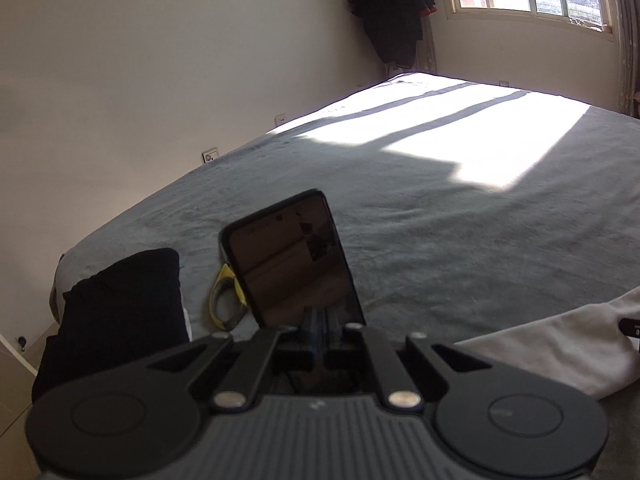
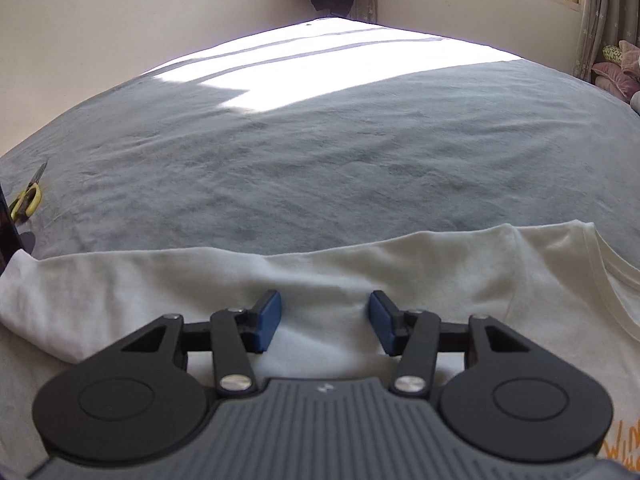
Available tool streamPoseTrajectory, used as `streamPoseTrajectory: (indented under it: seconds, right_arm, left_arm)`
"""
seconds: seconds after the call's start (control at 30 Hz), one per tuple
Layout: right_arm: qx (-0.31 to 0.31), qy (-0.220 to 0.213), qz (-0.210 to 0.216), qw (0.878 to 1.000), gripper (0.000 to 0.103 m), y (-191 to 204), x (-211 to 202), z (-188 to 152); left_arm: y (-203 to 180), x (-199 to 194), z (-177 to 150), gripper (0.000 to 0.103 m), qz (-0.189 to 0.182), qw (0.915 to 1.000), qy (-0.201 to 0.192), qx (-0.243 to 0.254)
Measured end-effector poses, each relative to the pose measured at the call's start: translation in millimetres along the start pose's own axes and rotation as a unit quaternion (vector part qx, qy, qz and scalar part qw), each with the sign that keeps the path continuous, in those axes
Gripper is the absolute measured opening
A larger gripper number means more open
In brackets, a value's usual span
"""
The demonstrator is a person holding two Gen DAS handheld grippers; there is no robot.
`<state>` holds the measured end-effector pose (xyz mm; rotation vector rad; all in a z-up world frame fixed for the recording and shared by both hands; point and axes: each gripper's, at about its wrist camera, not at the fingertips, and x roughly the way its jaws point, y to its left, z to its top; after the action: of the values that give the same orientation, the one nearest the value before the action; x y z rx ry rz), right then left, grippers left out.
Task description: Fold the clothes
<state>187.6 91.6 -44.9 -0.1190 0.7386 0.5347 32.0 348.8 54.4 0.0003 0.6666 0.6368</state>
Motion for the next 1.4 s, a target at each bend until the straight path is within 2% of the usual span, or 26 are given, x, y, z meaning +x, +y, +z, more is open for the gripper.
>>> streamPoseTrajectory:
  seconds: [0.1, 0.2, 0.3, 0.37, 0.5, 0.7, 0.77, 0.83, 0.87, 1.03, 1.27, 1.4]
  right_arm:
    - [0.015, -0.006, 0.041, 0.999, 0.054, 13.1, 1.9, 6.2]
    - [0.042, -0.016, 0.078, 0.996, 0.054, 17.6, -7.8, 12.5]
    - [0.043, -0.023, 0.07, 0.996, 0.054, 17.0, -23.1, 14.9]
    - [0.04, -0.022, 0.054, 0.997, 0.054, 10.6, -34.4, 15.3]
    - [0.045, -0.035, 0.026, 0.998, 0.054, -13.7, -67.5, 10.6]
    - [0.072, -0.049, 0.01, 0.996, 0.054, -59.3, -127.7, -11.2]
    - [0.08, -0.054, -0.006, 0.995, 0.054, -77.8, -152.3, -23.7]
    - [0.094, -0.057, -0.024, 0.994, 0.054, -98.2, -176.0, -37.2]
    - [0.101, -0.058, -0.033, 0.993, 0.054, -107.7, -185.2, -44.1]
    - [0.138, -0.065, -0.079, 0.985, 0.064, -152.3, -217.1, -78.4]
    - [0.189, -0.073, -0.143, 0.969, 0.065, -214.6, -261.9, -126.4]
    - [0.211, -0.08, -0.165, 0.96, 0.065, -236.6, -265.5, -143.5]
  left_arm:
    - [-8.5, -3.6, -0.8, 0.003, -0.064, 0.9979, 0.001, -0.01]
    - [-31.6, -4.7, -5.4, 0.004, -0.152, 0.9881, 0.013, -0.015]
    - [-59.5, -4.4, -14.0, 0.004, -0.209, 0.9774, 0.03, -0.001]
    - [-75.1, -4.2, -18.5, 0.004, -0.232, 0.9717, 0.045, 0.007]
    - [-94.0, -12.7, -22.8, 0.004, -0.263, 0.9632, 0.056, 0.015]
    - [-116.0, -30.8, -24.4, 0.016, -0.286, 0.9557, 0.059, 0.032]
    - [-122.9, -37.1, -24.5, 0.031, -0.294, 0.9532, 0.059, 0.037]
    - [-129.7, -42.9, -25.2, 0.042, -0.301, 0.9508, 0.058, 0.043]
    - [-133.4, -45.6, -25.9, 0.043, -0.304, 0.9497, 0.058, 0.048]
    - [-162.4, -57.5, -31.8, 0.044, -0.326, 0.9397, 0.063, 0.081]
    - [-209.9, -70.6, -44.3, 0.044, -0.382, 0.9154, 0.084, 0.096]
    - [-233.8, -78.8, -50.6, 0.044, -0.41, 0.9025, 0.085, 0.1]
